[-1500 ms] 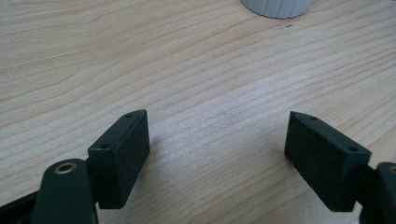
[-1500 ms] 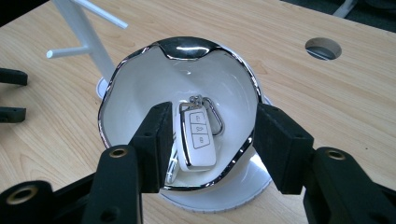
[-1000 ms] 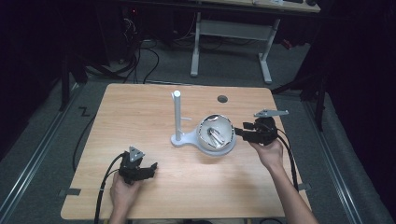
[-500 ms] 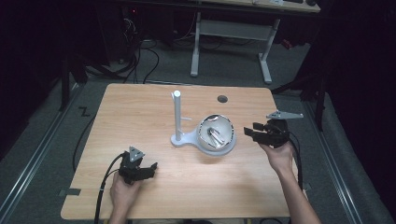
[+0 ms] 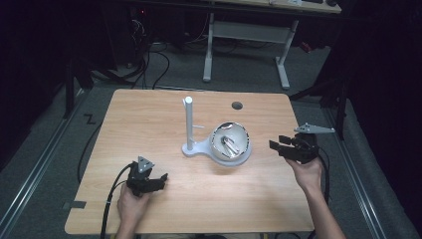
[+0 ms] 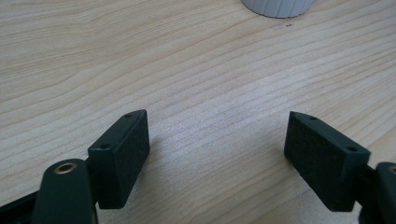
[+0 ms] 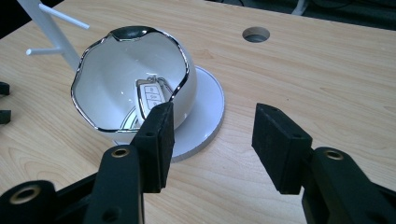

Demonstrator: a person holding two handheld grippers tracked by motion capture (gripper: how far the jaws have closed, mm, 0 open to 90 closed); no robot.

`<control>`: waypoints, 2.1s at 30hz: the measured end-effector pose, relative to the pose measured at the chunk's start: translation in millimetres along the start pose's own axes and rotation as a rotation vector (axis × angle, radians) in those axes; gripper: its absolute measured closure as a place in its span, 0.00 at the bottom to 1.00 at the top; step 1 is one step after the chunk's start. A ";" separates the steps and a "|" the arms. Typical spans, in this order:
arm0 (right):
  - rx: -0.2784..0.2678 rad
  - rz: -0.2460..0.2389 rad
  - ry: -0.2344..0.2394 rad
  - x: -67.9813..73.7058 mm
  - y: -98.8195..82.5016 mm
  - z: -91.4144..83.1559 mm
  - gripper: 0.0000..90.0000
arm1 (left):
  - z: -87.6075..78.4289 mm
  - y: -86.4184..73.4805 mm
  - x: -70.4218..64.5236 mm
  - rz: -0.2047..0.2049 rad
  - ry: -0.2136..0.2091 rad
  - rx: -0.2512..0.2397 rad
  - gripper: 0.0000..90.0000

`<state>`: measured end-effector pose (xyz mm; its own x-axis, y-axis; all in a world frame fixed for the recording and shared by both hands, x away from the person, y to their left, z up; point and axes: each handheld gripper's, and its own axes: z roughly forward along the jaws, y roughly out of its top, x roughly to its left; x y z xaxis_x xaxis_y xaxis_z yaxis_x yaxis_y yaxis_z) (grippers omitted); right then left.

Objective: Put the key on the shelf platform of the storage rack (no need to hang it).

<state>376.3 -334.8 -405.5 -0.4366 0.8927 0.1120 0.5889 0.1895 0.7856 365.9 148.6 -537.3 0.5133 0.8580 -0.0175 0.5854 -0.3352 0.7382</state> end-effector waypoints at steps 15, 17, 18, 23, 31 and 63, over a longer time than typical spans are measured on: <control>-0.016 0.013 -0.005 0.2 -15.5 -12.4 0.55 | 0.0 0.0 0.0 0.000 0.000 0.000 0.25; -0.015 0.018 -0.002 0.7 -18.0 -12.6 0.55 | 0.0 0.0 0.0 0.000 0.000 0.000 0.25; -0.014 0.016 -0.001 0.8 -18.9 -12.4 0.55 | 0.0 0.0 0.0 0.000 0.000 0.000 0.25; -0.007 0.017 0.005 3.5 -24.7 -10.9 0.55 | 0.0 0.0 0.0 0.000 0.000 0.000 0.25; -0.011 0.010 0.020 7.5 -33.2 -4.9 0.55 | 0.0 0.0 0.0 0.000 0.000 0.000 0.25; 0.013 0.053 0.046 12.5 -64.5 18.7 0.55 | 0.1 0.0 -0.1 0.000 0.001 0.000 0.25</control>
<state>345.6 -328.3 -466.2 -0.4353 0.8818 0.1816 0.6205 0.1477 0.7702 365.9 148.5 -537.3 0.5130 0.8582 -0.0165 0.5850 -0.3355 0.7384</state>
